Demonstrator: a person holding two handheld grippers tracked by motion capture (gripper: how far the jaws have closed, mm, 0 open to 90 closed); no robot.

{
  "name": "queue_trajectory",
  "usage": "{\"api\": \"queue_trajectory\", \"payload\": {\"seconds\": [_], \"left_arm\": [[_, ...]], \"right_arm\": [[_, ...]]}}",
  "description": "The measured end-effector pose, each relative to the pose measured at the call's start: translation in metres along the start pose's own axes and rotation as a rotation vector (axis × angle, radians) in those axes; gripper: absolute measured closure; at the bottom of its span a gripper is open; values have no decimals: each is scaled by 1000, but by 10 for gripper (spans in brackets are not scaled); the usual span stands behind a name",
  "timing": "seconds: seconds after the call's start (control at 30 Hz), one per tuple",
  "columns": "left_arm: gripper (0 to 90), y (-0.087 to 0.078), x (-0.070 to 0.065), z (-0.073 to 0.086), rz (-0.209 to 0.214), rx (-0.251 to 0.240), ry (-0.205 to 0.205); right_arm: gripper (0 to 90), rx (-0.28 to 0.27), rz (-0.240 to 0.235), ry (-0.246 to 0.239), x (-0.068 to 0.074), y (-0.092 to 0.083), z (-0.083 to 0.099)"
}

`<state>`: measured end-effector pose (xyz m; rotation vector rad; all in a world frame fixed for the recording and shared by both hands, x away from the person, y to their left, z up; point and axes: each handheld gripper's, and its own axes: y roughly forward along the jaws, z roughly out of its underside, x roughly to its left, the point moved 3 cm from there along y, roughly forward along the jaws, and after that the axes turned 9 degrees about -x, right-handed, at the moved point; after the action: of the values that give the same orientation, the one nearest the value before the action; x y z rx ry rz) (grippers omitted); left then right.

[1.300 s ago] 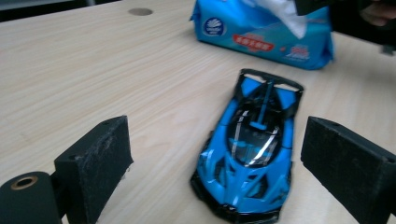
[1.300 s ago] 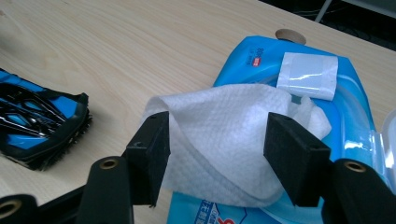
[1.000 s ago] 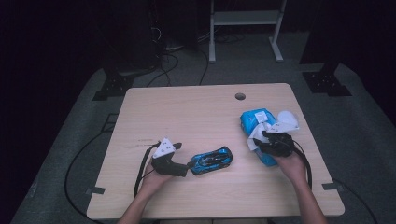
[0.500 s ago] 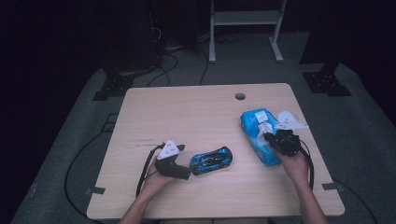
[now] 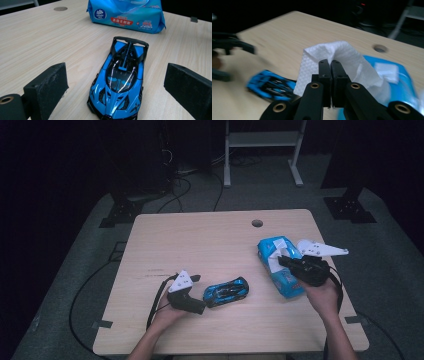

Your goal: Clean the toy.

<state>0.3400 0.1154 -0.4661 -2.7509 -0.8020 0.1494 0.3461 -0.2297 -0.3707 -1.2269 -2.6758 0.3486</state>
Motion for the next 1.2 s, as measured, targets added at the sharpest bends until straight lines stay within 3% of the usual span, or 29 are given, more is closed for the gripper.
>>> {"api": "queue_trajectory", "payload": {"seconds": [0.07, 0.17, 0.37, 0.47, 0.53, 0.63, 0.83, 1.03, 1.2], "left_arm": [[45, 0, 0, 0, 2, 7, 3], [45, 0, -1, 0, 1, 6, 6], [45, 1, -1, 1, 6, 16, 18], [45, 1, -1, 1, 10, 16, 15], [45, 2, -1, 3, 12, 27, 16], [45, 2, -1, 3, 12, 32, 17], [45, 4, -2, 4, 20, 33, 13], [49, 7, -3, 7, 42, 69, 13], [56, 10, -2, 10, 59, 110, 13]], "right_arm": [[874, -12, -41, -47, 16, -1, -9], [874, -6, -115, -75, 38, 0, -17], [873, 30, -286, -49, 71, 10, -21], [873, 50, -336, -40, 80, 13, -21], [872, 87, -325, -46, 82, 21, -17], [873, 123, -336, -9, 78, 32, -6], [871, 211, -283, 35, 62, 61, 20], [831, 271, -218, 9, 56, 88, 47], [769, 276, -235, -6, 62, 98, 59]]}}
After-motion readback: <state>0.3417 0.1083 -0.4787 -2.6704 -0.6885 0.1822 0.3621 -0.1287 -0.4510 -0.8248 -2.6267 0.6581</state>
